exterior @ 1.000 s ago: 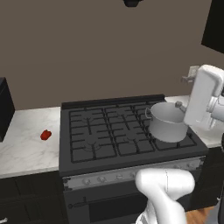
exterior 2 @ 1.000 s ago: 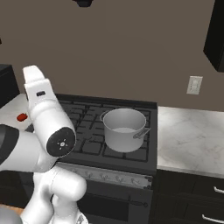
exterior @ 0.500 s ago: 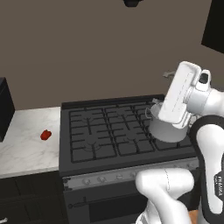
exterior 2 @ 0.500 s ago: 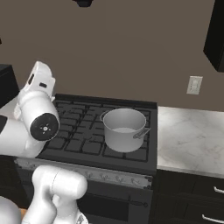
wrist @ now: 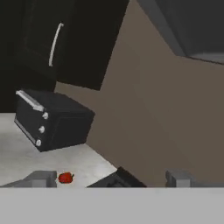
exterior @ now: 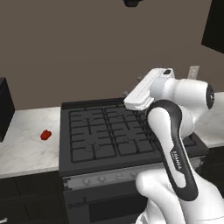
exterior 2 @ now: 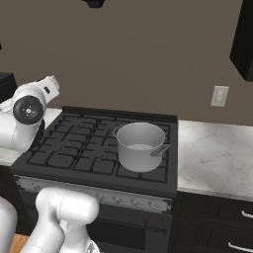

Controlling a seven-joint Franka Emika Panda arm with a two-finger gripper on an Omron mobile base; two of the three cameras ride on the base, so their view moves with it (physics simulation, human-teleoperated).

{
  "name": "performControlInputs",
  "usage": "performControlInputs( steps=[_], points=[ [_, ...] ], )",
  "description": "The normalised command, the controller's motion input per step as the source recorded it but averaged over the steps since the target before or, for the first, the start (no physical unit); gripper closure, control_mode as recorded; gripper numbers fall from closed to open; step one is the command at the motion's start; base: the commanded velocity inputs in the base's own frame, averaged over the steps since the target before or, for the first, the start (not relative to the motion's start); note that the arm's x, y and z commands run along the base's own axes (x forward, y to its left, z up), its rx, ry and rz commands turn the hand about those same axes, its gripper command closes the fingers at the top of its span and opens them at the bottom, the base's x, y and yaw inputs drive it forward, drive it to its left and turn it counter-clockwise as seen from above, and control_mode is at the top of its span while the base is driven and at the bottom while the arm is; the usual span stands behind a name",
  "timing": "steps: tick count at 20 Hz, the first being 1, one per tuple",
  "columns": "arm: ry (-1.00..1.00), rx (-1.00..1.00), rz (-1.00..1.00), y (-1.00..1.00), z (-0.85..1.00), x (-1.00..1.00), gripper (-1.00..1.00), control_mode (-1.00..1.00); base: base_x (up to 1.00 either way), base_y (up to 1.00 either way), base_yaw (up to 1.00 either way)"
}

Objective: Turn on the burner for the pot on the stove. Wait thirty seconds for the pot to heat up. Then add the bell pepper to the pot.

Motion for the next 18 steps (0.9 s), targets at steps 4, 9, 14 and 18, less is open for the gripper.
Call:
performControlInputs(
  steps=[4,9,14,18],
  points=[
    [0.89,0.13,-0.14,0.51,0.0,0.66,-1.0,-1.0,0.0,0.0,0.0],
    [0.87,0.08,-0.18,0.33,0.0,0.49,-1.0,-1.0,0.0,0.0,0.0],
    [0.84,0.03,-0.21,0.19,-0.01,0.31,-1.0,-1.0,0.0,0.0,0.0],
    [0.58,0.0,-0.23,0.44,-0.41,0.0,-1.0,-1.0,0.0,0.0,0.0]
  ],
)
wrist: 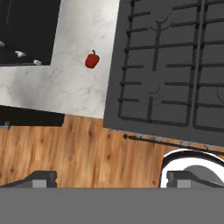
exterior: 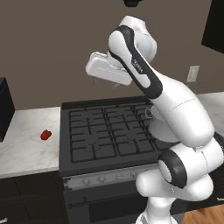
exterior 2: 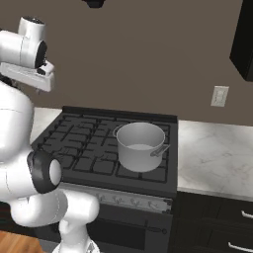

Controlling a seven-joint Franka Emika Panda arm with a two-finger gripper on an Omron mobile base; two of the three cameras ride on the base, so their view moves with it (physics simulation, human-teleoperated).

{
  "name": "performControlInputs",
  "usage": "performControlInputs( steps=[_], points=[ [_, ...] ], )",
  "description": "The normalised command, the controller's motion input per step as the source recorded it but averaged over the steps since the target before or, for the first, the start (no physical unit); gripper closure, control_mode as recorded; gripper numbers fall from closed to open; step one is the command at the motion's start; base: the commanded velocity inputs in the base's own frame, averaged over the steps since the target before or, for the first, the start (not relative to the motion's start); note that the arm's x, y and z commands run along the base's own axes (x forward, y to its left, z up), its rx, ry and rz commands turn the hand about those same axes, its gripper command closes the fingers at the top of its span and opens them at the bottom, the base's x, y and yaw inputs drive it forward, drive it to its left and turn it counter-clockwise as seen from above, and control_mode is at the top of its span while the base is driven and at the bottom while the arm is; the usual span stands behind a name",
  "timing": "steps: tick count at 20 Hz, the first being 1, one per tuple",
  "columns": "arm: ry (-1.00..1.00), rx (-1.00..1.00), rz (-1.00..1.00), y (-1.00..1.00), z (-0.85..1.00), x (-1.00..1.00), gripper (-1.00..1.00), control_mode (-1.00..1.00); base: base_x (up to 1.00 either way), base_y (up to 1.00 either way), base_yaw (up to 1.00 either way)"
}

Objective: Turn on the burner for the pot on the stove. Wait thirty seconds for the pot to heat up. Then add the bell pepper to the pot.

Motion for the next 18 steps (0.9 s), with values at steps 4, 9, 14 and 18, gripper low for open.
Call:
performControlInputs(
  steps=[4,9,14,18],
  points=[
    [0.33,0.0,-0.23,0.49,-0.7,-0.06,-1.0,-1.0,0.0,0.0,0.0],
    [0.15,-0.01,-0.18,0.21,-0.77,-0.11,-1.0,-1.0,0.0,0.0,0.0],
    [0.02,-0.03,-0.21,0.0,-0.55,-0.07,-1.0,-1.0,0.0,0.0,0.0],
    [-0.03,0.0,-0.21,0.08,-0.09,-0.18,-1.0,-1.0,0.0,0.0,0.0]
  ],
)
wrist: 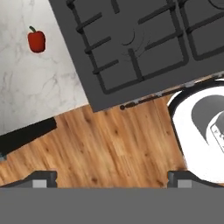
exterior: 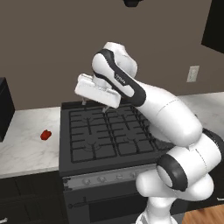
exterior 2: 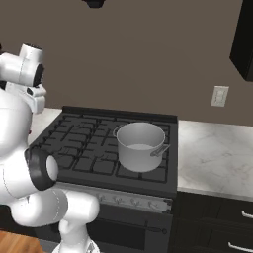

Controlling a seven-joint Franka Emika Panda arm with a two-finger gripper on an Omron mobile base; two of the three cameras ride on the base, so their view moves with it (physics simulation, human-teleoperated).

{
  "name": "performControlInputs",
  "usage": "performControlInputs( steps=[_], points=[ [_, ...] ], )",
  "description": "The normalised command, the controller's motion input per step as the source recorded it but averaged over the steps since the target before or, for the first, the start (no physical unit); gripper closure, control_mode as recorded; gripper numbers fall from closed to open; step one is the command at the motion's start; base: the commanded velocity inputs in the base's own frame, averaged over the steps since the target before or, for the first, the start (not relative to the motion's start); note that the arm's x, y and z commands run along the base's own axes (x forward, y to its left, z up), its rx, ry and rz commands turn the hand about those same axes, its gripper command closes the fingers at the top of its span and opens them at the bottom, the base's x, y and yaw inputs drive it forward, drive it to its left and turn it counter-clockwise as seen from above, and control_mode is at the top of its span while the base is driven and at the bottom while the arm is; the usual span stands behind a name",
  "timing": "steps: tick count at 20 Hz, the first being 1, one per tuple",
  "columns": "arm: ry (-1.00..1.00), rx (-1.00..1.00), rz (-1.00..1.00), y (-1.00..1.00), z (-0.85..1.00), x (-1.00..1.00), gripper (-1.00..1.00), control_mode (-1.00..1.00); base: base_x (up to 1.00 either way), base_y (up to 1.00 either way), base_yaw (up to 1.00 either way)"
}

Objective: Turn on the burner for the pot on the stove. Wait thirty seconds for the pot to heat up. Then add the bell pepper to the pot.

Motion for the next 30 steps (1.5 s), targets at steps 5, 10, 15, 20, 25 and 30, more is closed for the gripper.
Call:
performControlInputs(
  steps=[5,10,15,20,25,30],
  points=[
    [-0.01,0.0,-0.19,0.38,0.0,-0.07,-1.0,-1.0,0.0,0.0,0.0],
    [0.0,-0.1,-0.19,0.55,-0.01,0.0,-1.0,-1.0,0.0,0.0,0.0],
    [0.05,-0.15,-0.18,0.38,-0.2,0.0,-1.0,-1.0,0.0,0.0,0.0],
    [0.09,-0.15,-0.11,0.22,-0.26,0.01,-1.0,-1.0,0.0,0.0,0.0],
    [0.06,-0.12,-0.01,0.01,-0.29,0.0,-1.0,-1.0,0.0,0.0,0.0],
    [0.03,-0.08,0.0,0.02,-0.25,0.05,-1.0,-1.0,0.0,0.0,0.0]
  ],
)
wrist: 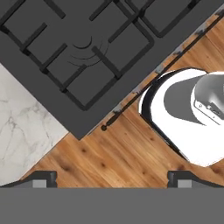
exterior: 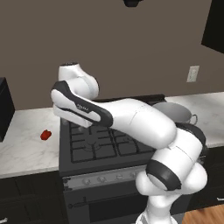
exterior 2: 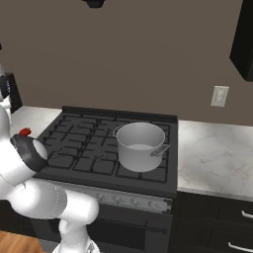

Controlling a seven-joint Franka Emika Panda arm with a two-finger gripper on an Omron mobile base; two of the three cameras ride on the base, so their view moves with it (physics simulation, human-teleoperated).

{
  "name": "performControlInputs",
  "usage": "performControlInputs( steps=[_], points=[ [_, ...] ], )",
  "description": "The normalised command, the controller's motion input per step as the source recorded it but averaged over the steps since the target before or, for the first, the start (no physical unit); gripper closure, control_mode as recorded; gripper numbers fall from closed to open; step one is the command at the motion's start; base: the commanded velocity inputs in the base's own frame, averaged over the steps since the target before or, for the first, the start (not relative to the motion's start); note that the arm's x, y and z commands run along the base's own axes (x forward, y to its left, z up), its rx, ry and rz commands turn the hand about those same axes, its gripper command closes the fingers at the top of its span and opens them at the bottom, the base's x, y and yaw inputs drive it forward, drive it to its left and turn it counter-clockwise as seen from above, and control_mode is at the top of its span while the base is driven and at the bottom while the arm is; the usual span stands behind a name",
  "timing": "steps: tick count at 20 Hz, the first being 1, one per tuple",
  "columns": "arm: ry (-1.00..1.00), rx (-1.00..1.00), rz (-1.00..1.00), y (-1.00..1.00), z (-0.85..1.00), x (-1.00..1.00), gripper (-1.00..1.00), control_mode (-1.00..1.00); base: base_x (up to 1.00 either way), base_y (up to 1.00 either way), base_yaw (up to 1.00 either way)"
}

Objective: Turn on the burner for the pot on the stove. Wait thirty seconds for the pot to heat up. Then add the bell pepper to the pot.

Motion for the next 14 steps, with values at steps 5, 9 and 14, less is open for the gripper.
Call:
performControlInputs(
  steps=[5,9,14],
  points=[
    [0.03,0.0,0.0,0.04,-0.2,0.12,-1.0,-1.0,0.0,0.0,0.0],
    [0.02,0.0,0.0,0.18,-0.12,0.25,-1.0,-1.0,0.0,0.0,0.0],
    [0.03,0.0,0.0,0.25,-0.1,0.3,-1.0,-1.0,0.0,0.0,0.0]
  ],
)
